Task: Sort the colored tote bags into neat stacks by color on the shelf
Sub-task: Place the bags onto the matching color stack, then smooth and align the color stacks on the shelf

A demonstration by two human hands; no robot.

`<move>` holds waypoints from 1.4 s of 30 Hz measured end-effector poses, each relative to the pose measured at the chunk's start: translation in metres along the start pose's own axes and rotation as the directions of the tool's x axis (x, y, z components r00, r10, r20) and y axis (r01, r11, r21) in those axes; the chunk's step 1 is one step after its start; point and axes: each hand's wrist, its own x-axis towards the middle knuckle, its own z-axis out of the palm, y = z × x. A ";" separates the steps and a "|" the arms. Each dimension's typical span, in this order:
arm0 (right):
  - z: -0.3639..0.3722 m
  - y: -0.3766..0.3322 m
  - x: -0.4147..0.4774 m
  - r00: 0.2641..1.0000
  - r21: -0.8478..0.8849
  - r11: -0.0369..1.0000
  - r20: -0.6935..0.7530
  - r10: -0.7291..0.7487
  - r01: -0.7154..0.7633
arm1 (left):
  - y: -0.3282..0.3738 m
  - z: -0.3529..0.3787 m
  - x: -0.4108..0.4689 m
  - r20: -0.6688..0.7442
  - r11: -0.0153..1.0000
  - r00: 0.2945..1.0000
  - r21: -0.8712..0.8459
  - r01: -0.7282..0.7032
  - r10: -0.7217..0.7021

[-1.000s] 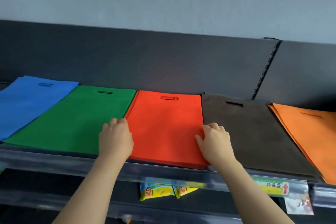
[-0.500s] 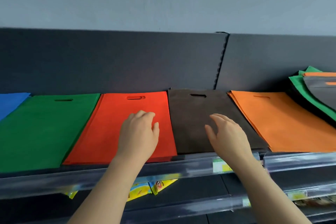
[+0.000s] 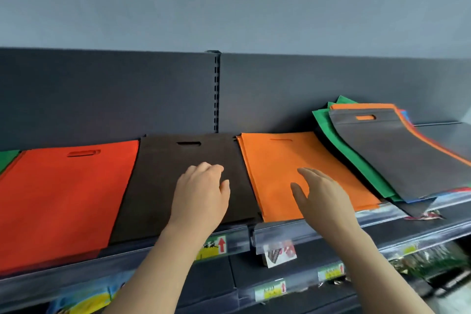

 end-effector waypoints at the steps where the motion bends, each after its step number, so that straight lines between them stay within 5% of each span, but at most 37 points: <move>1: -0.004 0.018 0.003 1.000 -0.009 1.000 -0.006 0.009 -0.009 | 0.015 0.008 0.004 0.005 1.000 1.000 -0.013 -0.006 0.006; 23: -0.064 0.265 0.083 0.927 -0.176 0.911 -0.058 0.370 -0.374 | 0.211 0.137 0.096 0.226 0.959 0.954 -0.248 -0.139 0.196; 35: -0.060 0.283 0.076 0.989 -0.102 0.984 -0.048 0.141 -0.146 | 0.245 0.175 0.118 0.310 0.889 0.950 -0.426 0.167 -0.030; 42: -0.078 0.332 0.094 0.953 -0.136 0.943 -0.055 0.299 -0.304 | 0.249 0.179 0.108 0.270 0.760 0.939 -0.559 0.332 -0.212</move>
